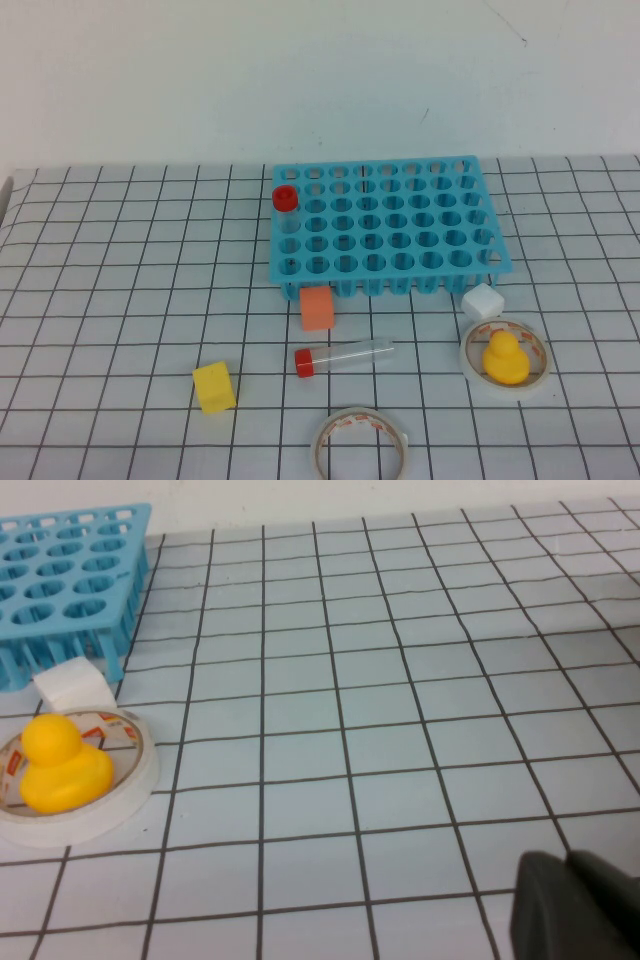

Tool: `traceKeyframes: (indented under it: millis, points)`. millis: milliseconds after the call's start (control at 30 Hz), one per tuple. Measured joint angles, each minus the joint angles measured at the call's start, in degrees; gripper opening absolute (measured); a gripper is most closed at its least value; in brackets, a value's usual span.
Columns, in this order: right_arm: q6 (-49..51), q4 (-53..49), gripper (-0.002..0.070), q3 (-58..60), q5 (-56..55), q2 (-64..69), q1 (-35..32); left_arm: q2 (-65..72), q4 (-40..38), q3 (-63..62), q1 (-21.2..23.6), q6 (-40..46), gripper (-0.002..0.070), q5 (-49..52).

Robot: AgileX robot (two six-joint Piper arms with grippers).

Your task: Place the test tubes

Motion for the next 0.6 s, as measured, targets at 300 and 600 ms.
traceKeyframes:
  millis: [300, 600]
  points:
    - [0.0, 0.0, -0.0001, 0.0, 0.0, 0.0, 0.0, 0.0, 0.0, 0.0, 0.0, 0.0, -0.0001, 0.0]
    - [2.6, 9.7, -0.0001, 0.0, 0.0, 0.0, 0.0, 0.0, -16.0, 0.1, 0.0, -8.5, -0.0001, -2.7]
